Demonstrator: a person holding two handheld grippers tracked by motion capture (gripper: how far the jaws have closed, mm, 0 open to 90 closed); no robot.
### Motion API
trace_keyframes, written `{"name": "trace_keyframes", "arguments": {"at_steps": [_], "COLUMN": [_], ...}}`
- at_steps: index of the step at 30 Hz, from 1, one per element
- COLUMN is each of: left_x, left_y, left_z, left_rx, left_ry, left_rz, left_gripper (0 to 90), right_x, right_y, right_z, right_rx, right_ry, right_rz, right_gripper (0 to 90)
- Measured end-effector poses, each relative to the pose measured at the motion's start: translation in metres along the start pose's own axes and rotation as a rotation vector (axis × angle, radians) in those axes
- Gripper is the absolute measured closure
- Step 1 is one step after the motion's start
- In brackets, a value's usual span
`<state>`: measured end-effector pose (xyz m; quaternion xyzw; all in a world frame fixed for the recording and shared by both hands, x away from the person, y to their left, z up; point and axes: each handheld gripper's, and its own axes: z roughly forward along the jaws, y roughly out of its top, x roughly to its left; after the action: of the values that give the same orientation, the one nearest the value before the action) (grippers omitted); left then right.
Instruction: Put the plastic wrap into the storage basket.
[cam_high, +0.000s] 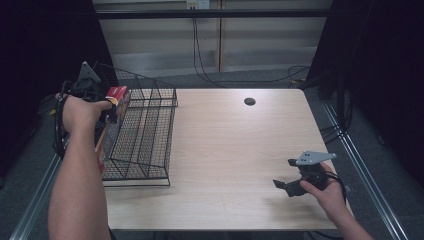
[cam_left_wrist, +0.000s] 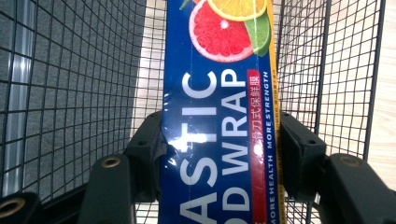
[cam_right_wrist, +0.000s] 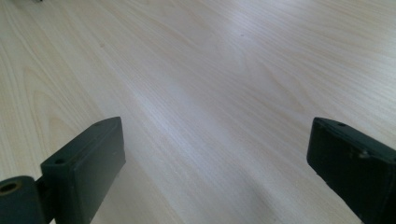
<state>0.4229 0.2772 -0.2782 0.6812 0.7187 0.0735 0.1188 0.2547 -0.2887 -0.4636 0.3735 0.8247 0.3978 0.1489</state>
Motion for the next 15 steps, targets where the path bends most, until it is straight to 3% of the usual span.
{"name": "trace_keyframes", "arguments": {"at_steps": [7,11,12,15], "left_x": [0.0038,0.0056,0.0054,0.0022], "left_y": [-0.0023,-0.0034,-0.0022,-0.0026], "left_z": [0.0035,0.0089,0.0080,0.0076], "left_rx": [-0.009,0.015,0.031,0.026], "left_ry": [-0.001,-0.010,0.004,0.001], "left_rz": [0.009,0.003,0.012,0.016], "left_gripper": [41.6,40.7,40.7,40.3], "right_x": [0.0014,0.0011,0.0010,0.0006], "right_y": [0.0002,0.0001,0.0001,-0.0002], "right_z": [0.0007,0.0006,0.0006,0.0007], "right_rx": [0.001,-0.002,-0.002,0.000], "right_ry": [-0.003,-0.002,-0.001,-0.006], "right_rz": [-0.002,-0.003,-0.001,-0.004], "right_gripper": [4.0,4.0,4.0,4.0]}}
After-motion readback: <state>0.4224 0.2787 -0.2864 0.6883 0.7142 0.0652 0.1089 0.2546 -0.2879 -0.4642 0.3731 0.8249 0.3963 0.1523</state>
